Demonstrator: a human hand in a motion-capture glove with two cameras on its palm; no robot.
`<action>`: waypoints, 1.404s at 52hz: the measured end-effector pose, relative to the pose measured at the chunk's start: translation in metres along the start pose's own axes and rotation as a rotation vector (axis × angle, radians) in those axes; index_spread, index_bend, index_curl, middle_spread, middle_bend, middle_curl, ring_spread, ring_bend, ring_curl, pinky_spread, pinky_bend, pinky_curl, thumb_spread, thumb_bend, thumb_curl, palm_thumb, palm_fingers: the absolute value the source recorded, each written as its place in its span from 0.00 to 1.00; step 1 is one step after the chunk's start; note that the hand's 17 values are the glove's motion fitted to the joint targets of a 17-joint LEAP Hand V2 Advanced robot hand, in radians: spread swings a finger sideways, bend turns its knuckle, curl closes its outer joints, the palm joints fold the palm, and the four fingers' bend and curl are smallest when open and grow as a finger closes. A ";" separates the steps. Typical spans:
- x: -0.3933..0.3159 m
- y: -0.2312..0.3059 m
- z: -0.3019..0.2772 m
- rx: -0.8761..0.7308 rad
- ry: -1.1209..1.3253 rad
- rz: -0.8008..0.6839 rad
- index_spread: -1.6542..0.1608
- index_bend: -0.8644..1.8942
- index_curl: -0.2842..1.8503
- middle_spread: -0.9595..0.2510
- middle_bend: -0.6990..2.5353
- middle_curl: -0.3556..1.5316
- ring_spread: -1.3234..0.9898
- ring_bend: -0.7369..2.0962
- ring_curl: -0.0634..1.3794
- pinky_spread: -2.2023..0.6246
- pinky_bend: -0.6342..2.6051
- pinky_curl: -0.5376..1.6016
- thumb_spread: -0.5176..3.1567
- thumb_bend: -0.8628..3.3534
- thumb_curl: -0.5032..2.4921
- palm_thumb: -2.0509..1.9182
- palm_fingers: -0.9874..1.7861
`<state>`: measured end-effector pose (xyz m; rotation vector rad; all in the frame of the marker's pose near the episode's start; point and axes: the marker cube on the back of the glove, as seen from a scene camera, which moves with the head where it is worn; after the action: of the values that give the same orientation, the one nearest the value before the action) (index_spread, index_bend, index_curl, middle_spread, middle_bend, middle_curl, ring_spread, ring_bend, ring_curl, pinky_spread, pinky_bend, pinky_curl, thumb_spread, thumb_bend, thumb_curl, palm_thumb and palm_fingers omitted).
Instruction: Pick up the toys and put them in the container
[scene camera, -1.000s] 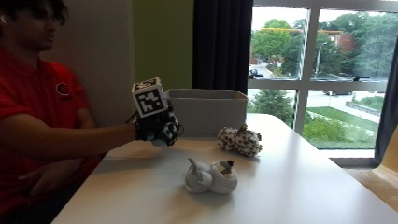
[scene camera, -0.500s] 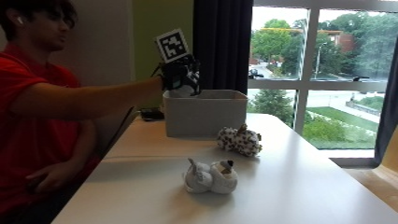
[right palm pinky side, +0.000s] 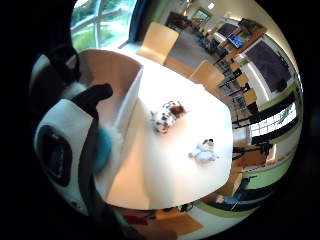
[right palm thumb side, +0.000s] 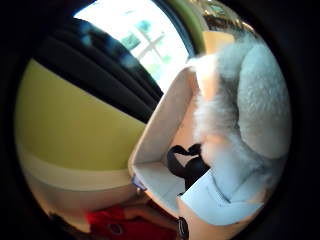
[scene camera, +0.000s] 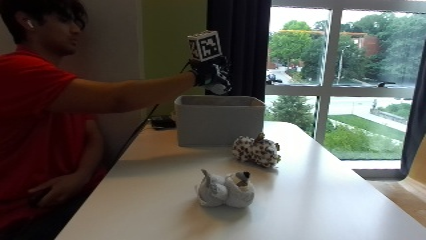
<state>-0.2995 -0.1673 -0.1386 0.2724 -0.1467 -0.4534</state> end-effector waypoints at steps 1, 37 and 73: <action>-0.004 -0.002 0.002 -0.004 -0.004 -0.002 0.71 0.54 0.64 0.52 0.48 0.58 0.38 0.60 0.34 0.64 0.48 0.44 0.22 0.22 0.52 0.65 0.70; 0.005 0.029 0.015 -0.148 -0.001 -0.034 0.66 0.43 0.54 0.60 0.31 0.46 0.49 0.45 0.23 0.78 0.52 0.43 0.43 0.19 0.41 0.51 0.37; 0.228 0.122 0.024 -0.191 0.183 0.258 0.65 0.45 0.44 0.67 0.27 0.41 0.51 0.37 0.20 0.80 0.42 0.39 0.45 0.19 0.29 0.50 0.35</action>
<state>-0.0515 -0.1700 -0.0623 0.1042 0.0405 -0.1826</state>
